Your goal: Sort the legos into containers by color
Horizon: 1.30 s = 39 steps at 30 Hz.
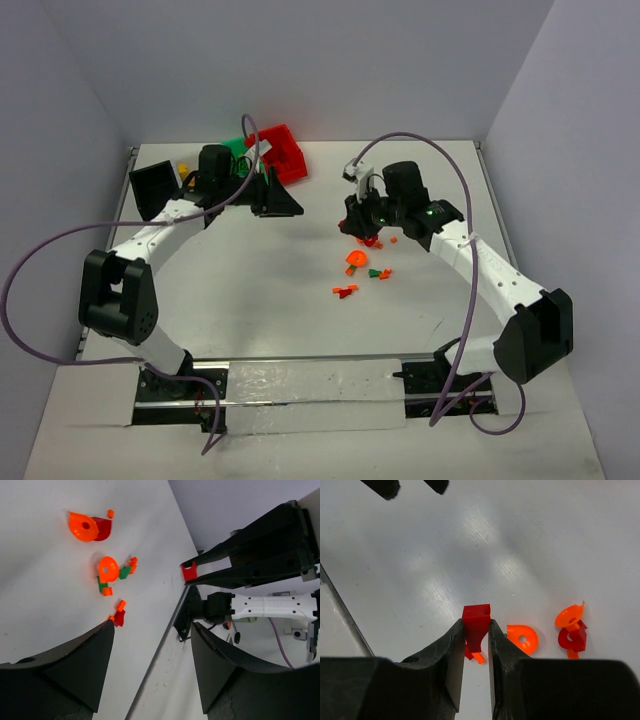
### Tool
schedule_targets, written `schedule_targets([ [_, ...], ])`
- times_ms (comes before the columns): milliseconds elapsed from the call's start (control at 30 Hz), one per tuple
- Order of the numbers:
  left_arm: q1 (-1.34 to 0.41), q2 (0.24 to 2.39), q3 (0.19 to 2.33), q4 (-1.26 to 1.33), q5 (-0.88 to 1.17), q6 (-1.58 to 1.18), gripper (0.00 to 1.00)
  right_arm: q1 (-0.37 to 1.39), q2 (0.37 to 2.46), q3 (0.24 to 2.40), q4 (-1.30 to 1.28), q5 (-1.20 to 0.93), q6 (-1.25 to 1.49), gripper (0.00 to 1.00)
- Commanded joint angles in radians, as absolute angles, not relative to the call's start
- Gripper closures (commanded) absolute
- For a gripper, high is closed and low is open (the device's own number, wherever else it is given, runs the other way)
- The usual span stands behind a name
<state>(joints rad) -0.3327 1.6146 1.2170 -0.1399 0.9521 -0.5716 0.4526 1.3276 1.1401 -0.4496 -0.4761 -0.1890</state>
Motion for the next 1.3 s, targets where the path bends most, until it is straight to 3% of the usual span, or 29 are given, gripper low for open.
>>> schedule_targets([
  [0,-0.363,1.599,1.193,-0.011,1.028,-0.69,0.27,0.509,1.315,1.197,-0.435,-0.455,-0.202,1.0],
  [733,-0.482,1.652,1.193,0.035,1.008,-0.751,0.28,0.609,1.347,1.256,-0.452,-0.418,-0.225,1.0],
  [1267,-0.495,1.661,1.152,0.159,1.048,-0.857,0.37,0.626,1.353,1.256,-0.454,-0.422,-0.241,1.0],
])
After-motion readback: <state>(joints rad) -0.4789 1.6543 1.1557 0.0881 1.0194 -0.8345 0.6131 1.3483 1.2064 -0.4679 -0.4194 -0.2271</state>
